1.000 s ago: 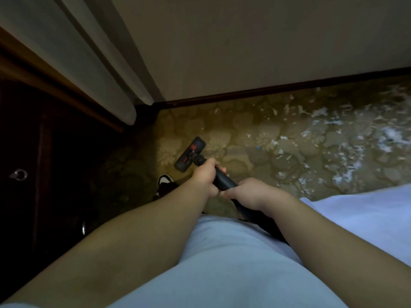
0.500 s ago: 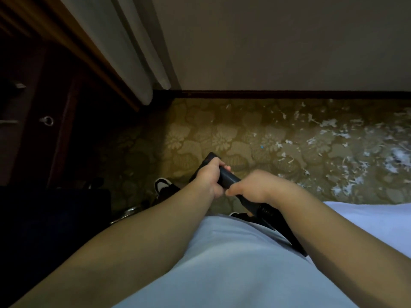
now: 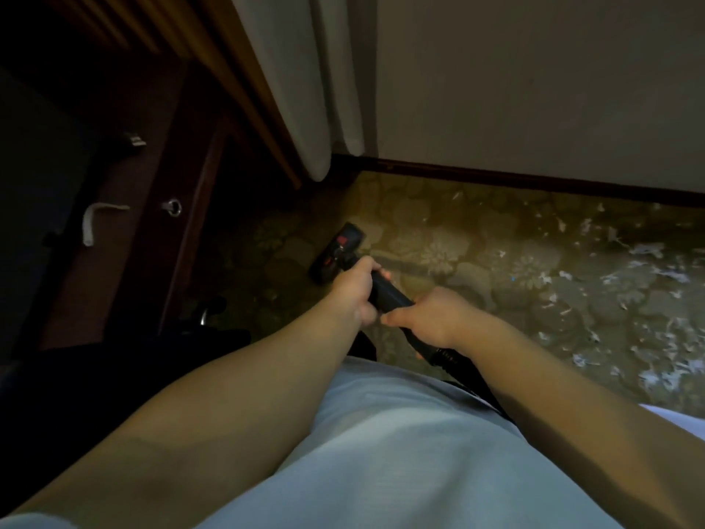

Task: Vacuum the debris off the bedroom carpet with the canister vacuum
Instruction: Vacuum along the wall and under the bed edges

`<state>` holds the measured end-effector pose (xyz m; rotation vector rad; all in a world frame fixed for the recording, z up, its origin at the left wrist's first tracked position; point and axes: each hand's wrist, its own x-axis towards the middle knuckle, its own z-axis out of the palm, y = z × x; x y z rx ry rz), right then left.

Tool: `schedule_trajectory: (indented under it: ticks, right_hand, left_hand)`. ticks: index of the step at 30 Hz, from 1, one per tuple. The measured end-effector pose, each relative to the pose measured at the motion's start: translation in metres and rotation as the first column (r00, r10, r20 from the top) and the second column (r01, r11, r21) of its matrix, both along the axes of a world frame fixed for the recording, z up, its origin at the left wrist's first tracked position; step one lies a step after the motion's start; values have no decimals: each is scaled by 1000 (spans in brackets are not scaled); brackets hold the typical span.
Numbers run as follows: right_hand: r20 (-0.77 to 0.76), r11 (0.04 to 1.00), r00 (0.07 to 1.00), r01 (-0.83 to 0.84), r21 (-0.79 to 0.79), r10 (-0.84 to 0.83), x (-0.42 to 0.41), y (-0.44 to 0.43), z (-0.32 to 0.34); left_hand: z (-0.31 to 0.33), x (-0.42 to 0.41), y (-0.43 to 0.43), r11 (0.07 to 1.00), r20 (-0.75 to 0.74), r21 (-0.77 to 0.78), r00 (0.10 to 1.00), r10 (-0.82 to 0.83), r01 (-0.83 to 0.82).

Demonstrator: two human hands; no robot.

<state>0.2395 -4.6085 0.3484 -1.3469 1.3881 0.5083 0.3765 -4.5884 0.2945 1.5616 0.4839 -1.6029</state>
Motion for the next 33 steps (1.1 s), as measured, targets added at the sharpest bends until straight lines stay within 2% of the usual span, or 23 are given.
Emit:
schedule_trajectory:
  ticks: [9, 16, 19, 24, 28, 33]
  right_hand:
    - [39, 995, 996, 79, 53, -81, 121, -40, -24]
    - [50, 989, 999, -21, 149, 13, 181, -45, -15]
    - [53, 976, 993, -115, 187, 107, 202, -35, -30]
    - [77, 907, 955, -295, 301, 285, 213, -14, -48]
    - [51, 894, 946, -320, 313, 321, 199, -11, -45]
    - [54, 855, 926, -367, 367, 374, 153, -3, -40]
  left_hand:
    - [-23, 119, -43, 998, 52, 54, 998, -23, 20]
    - [-21, 169, -28, 982, 165, 106, 976, 139, -157]
    - [-30, 185, -9, 948, 188, 166, 953, 239, -270]
    - [-47, 187, 25, 897, 231, 215, 912, 338, -386]
    - [-45, 169, 34, 891, 229, 224, 910, 345, -394]
    - [-34, 123, 51, 885, 154, 246, 918, 366, -395]
